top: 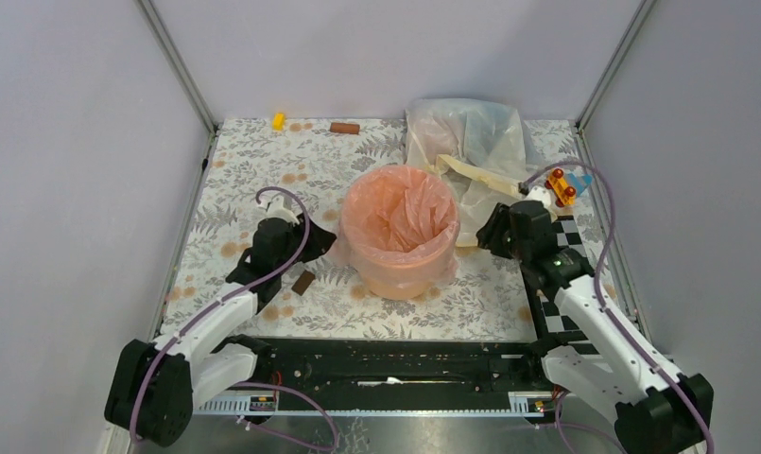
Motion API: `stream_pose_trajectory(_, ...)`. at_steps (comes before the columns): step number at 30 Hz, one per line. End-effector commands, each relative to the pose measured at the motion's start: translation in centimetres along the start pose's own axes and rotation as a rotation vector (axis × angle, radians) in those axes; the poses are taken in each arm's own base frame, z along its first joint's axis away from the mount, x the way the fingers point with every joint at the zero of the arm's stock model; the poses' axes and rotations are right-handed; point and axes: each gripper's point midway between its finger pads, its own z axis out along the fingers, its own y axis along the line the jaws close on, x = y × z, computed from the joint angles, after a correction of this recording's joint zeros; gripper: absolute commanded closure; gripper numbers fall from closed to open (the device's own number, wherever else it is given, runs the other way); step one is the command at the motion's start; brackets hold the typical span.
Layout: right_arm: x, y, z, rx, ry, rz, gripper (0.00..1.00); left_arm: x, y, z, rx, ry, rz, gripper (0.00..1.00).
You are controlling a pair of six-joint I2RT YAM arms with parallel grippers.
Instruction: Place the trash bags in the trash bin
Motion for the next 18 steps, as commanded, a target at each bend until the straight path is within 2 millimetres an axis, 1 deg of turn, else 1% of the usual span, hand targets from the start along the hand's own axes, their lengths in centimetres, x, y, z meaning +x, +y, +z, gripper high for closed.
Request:
stream_pose_trajectory(1,-6.3,0.5,-4.6,0.069,-0.138,-0.105,0.55,-0.8,1.9,-1.1,-0.128,-0.027,0.029,0.63)
stream_pose_trajectory(2,-7.4,1.6,-5.5,0.034,-0.145,-0.13,0.62,-0.8,2.0,-1.3,-0.134,-0.021,0.032,0.63)
stream_pose_trajectory(3,-8.1,2.8,-6.1,-0.006,-0.135,-0.162,0.69,-0.8,1.9,-1.4,-0.133,-0.018,0.036,0.62)
stream_pose_trajectory(4,-8.8,3.9,-6.5,-0.039,-0.12,-0.187,0.82,-0.8,1.8,-1.5,-0.128,-0.017,0.038,0.62)
stream_pose_trajectory(5,-9.9,5.4,-7.4,-0.08,-0.12,-0.207,0.95,-0.8,1.7,-1.6,-0.123,-0.016,0.04,0.62)
stream_pose_trajectory(6,-10.1,6.3,-7.5,-0.103,-0.097,-0.233,1.0,-0.8,1.6,-1.5,-0.117,-0.015,0.043,0.62)
stream_pose_trajectory(8,-9.9,8.6,-7.8,-0.17,-0.055,-0.305,1.0,-0.7,1.4,-1.4,-0.102,-0.005,0.046,0.62)
stream_pose_trajectory(9,-9.4,10.1,-7.9,-0.211,-0.039,-0.352,1.0,-0.4,1.2,-1.2,-0.088,0.004,0.046,0.61)
stream_pose_trajectory(13,-6.9,14.7,-7.6,-0.315,0.029,-0.509,1.0,0.1,-0.1,-0.3,-0.005,0.031,0.045,0.58)
stream_pose_trajectory(15,-5.6,16.3,-6.9,-0.328,0.068,-0.574,1.0,0.2,-0.4,0.2,0.006,0.047,0.045,0.58)
stream_pose_trajectory(18,-3.4,17.8,-5.4,-0.294,0.122,-0.691,1.0,0.3,-0.3,1.1,-0.001,0.072,0.054,0.58)
